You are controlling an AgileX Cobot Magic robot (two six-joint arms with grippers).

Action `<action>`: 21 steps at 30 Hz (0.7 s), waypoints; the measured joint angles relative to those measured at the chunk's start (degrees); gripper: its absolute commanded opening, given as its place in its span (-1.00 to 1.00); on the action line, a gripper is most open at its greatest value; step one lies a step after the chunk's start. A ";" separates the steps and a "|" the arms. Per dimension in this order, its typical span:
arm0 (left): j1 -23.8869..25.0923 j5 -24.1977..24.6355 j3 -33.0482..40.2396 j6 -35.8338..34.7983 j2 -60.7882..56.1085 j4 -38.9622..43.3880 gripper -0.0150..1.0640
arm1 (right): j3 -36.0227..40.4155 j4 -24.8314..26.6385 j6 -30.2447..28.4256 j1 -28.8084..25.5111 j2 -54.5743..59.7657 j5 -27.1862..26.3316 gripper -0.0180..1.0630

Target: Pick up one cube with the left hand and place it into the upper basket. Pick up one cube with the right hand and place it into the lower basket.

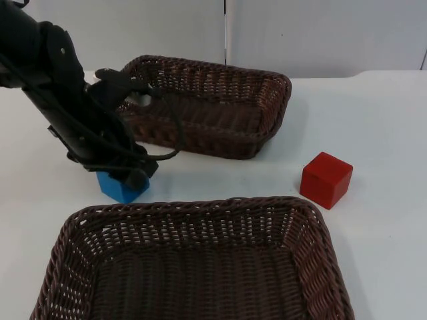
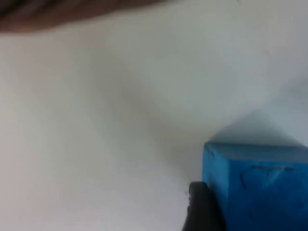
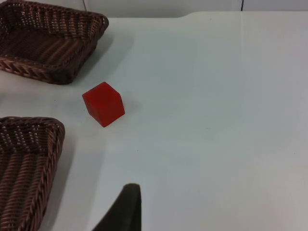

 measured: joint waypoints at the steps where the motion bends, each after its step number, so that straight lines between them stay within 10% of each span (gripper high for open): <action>1: 0.00 0.54 0.00 -0.60 -0.60 0.01 -0.97 | 0.00 0.12 0.00 0.00 0.00 0.00 0.99; 21: 0.00 3.59 0.00 -2.22 -21.21 -2.51 -0.97 | 0.00 0.12 0.00 0.00 0.00 0.00 0.99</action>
